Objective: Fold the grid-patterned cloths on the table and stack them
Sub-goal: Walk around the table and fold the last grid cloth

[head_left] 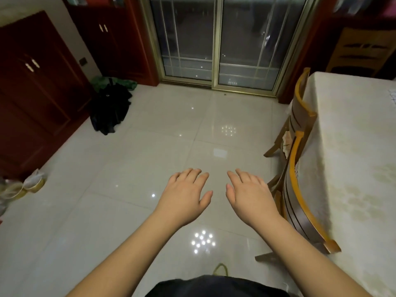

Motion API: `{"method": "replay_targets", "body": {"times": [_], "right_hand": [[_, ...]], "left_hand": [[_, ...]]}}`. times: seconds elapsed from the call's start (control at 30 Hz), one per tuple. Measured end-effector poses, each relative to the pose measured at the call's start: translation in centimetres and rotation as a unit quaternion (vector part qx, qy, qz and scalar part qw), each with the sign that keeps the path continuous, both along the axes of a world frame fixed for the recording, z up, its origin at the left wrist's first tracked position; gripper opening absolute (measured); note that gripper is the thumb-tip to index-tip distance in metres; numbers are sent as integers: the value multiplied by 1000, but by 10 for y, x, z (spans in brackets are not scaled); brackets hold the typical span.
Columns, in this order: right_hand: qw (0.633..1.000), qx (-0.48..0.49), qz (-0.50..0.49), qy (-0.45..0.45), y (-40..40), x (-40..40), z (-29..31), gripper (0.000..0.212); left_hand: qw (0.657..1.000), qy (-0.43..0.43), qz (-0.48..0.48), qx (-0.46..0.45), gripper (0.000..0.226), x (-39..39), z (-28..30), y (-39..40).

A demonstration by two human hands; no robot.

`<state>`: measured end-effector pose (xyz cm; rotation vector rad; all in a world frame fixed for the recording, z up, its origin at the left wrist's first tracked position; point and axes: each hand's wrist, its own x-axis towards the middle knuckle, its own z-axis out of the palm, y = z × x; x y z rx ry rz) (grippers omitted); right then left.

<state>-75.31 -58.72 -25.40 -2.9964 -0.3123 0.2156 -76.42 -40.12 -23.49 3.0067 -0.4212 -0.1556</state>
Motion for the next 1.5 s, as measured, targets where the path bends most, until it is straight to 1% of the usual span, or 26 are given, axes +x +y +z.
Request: {"method": "replay_targets", "body": {"times": [0.07,0.1,0.17,0.23,0.37,0.5,0.63,0.7,0.8,0.87,0.93,1.0,1.13,1.2,1.27,1.37,1.5], "right_hand": [[1000,5,-14,5,-3,25,0,50],[1000,6,-20,8,-3,37,-1,50],[999,6,-28,16,-4,63,-3,50],[999,6,-37,21,-3,92,-5,50],[998,1,-57,12,10,161,-12,50],[997,-5,-83,6,31,226,-18,53],[993,4,-120,9,44,281,-11,50],[991,-2,-136,2,44,302,-7,54],[987,-11,-159,-3,32,330,-5,53],[984,-20,-175,-6,22,350,-6,53],[980,-27,-195,-8,7,372,-12,54],[975,-15,-221,-20,-9,396,-18,59],[962,4,-268,-54,-46,448,-32,52],[958,18,-282,-49,-66,476,-35,48],[955,28,-293,-44,-87,503,-35,46],[955,23,-290,-49,-114,537,-34,49],[955,12,-297,-21,-148,579,-32,53]], "left_hand": [[1000,9,4,-12,61,30,-5,-5],[1000,10,6,-17,57,45,-7,-7],[1000,11,2,-19,54,78,-11,-10],[1000,10,-11,-18,55,112,-16,-9],[999,-8,-44,-8,72,183,-25,-2],[998,-27,-62,-14,63,256,-33,16],[994,-16,-95,-42,70,320,-31,24],[992,-16,-117,-41,70,350,-29,22],[988,-9,-148,-43,72,393,-27,14],[985,-2,-162,-50,74,422,-29,4],[984,-8,-173,-47,70,452,-32,-12],[981,-3,-186,-44,67,481,-34,-31],[976,21,-215,-36,77,540,-46,-76],[973,24,-228,-17,79,569,-48,-99],[971,26,-238,-3,76,600,-46,-120],[971,9,-238,5,75,642,-39,-149],[966,14,-259,12,80,689,-33,-186]]}}
